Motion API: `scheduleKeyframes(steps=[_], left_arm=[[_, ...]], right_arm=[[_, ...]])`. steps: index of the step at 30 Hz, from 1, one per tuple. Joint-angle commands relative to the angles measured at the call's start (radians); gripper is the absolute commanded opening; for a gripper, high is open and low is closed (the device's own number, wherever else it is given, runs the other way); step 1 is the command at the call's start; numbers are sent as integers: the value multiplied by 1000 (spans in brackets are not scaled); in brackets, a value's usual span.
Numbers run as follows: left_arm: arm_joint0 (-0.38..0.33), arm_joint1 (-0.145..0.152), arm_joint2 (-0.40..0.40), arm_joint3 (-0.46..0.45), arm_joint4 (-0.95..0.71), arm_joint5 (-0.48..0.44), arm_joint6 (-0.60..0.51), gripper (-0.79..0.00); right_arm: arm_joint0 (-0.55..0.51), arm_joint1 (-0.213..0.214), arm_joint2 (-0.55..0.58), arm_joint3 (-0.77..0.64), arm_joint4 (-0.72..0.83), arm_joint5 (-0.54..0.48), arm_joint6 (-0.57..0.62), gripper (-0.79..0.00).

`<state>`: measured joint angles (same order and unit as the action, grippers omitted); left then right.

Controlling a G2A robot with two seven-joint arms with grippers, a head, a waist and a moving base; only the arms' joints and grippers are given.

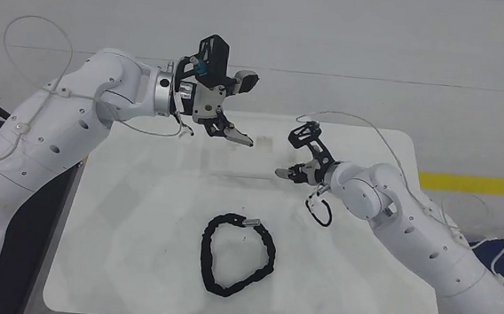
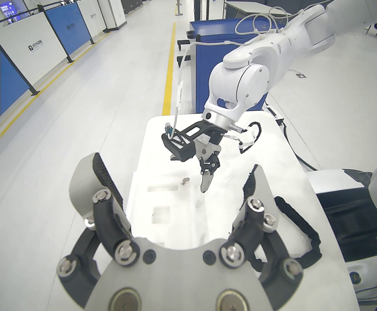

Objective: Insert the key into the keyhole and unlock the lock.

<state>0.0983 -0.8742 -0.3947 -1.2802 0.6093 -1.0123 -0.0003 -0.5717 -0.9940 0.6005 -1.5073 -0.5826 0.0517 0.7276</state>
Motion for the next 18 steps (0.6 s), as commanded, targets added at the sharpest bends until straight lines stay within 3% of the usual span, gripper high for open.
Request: scheduleKeyframes(steps=[1, 10, 13, 18], left_arm=[[0, 0, 0, 0, 0, 0, 0, 0], [0, 0, 0, 0, 0, 0, 0, 0], [0, 0, 0, 0, 0, 0, 0, 0], [0, 0, 0, 0, 0, 0, 0, 0]], right_arm=[[4, -11, -7, 15, -4, 10, -2, -65], [20, -50, -21, 69, -18, 36, 32, -379], [20, -59, -15, 80, -12, 50, 48, -422], [17, -69, -3, 91, -17, 64, 71, -422]])
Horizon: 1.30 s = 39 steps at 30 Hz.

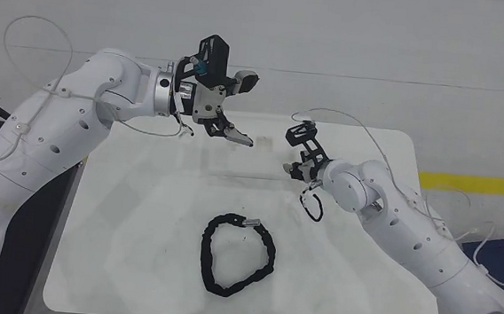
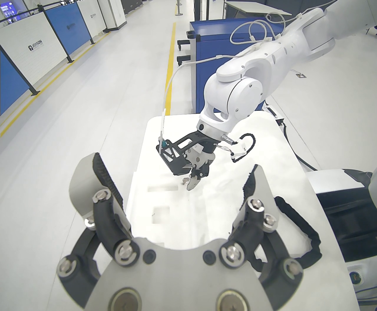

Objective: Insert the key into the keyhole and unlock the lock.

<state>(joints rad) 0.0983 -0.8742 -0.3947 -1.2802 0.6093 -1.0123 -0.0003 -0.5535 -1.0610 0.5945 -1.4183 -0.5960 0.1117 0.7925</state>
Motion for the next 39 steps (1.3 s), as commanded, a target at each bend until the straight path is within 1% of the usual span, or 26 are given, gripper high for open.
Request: scheduleKeyframes(steps=[1, 13, 24, 29, 32, 33, 39], left_arm=[[0, 0, 0, 0, 0, 0, 0, 0], [0, 0, 0, 0, 0, 0, 0, 0], [0, 0, 0, 0, 0, 0, 0, 0], [0, 0, 0, 0, 0, 0, 0, 0], [0, 0, 0, 0, 0, 0, 0, 0], [0, 0, 0, 0, 0, 0, 0, 0], [0, 0, 0, 0, 0, 0, 0, 0]], right_arm=[[-2, -3, 6, 3, -6, 7, 11, -425], [-24, -20, 40, 17, -11, 10, 43, -465], [-28, -42, 54, 43, -16, 9, 68, -533], [-33, -50, 62, 56, -21, 10, 76, -606], [-37, -54, 68, 65, -24, 8, 78, -714], [-37, -55, 70, 67, -26, 7, 80, -779], [-39, -62, 84, 78, -35, 6, 92, -785]])
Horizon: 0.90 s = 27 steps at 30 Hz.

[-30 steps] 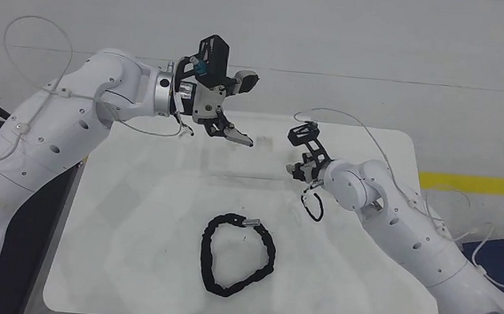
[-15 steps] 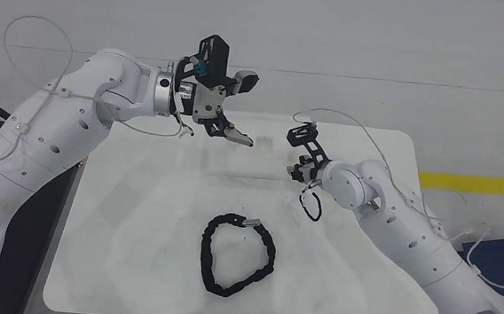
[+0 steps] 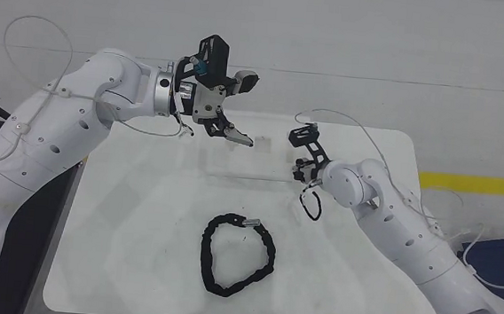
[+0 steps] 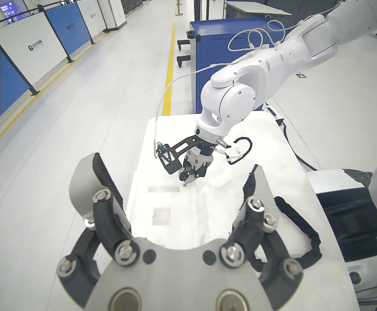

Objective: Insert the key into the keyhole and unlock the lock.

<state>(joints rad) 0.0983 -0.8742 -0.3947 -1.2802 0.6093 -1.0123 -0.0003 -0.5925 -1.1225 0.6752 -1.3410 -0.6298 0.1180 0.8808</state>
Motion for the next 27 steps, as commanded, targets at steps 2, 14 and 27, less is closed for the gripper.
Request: scheduleKeyframes(steps=[2, 14, 27], left_arm=[[0, 0, 0, 0, 0, 0, 0, 0], [0, 0, 0, 0, 0, 0, 0, 0], [0, 0, 0, 0, 0, 0, 0, 0]], right_arm=[[1, -2, 11, -2, -9, -3, 11, -785], [13, 2, 63, -51, -35, -60, 117, -785], [-113, 54, 300, -192, 164, -242, 108, -785]])
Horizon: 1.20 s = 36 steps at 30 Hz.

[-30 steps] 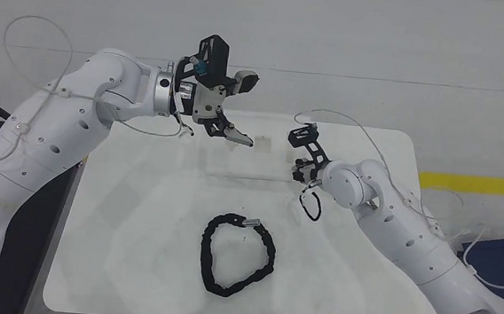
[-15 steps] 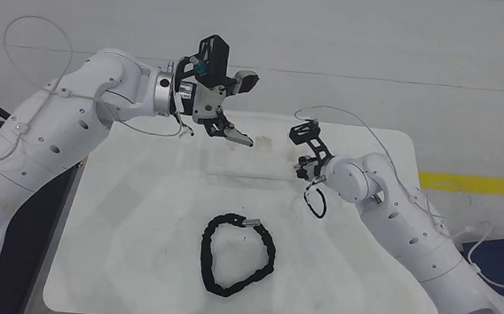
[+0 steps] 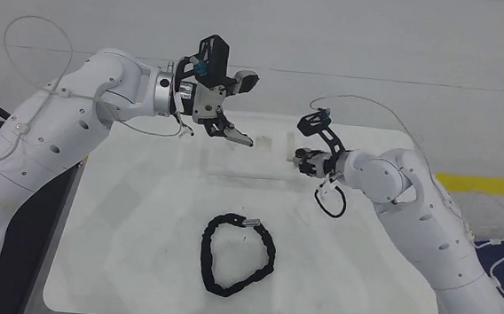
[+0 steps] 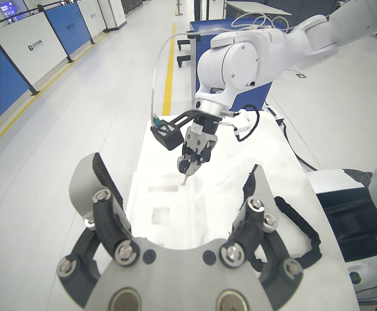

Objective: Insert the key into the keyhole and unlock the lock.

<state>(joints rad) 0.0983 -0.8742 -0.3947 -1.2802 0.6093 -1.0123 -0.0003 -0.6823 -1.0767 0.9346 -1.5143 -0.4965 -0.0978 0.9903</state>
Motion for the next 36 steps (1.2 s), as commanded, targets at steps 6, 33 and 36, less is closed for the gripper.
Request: scheduleKeyframes(steps=[6, 33, 36], left_arm=[[0, 0, 0, 0, 0, 0, 0, 0], [0, 0, 0, 0, 0, 0, 0, 0], [0, 0, 0, 0, 0, 0, 0, 0]], right_arm=[[-132, 48, 187, -124, 138, -149, 59, -785], [-286, 142, 568, -373, 461, -445, 255, -785], [-290, 148, 590, -377, 457, -462, 248, -785]])
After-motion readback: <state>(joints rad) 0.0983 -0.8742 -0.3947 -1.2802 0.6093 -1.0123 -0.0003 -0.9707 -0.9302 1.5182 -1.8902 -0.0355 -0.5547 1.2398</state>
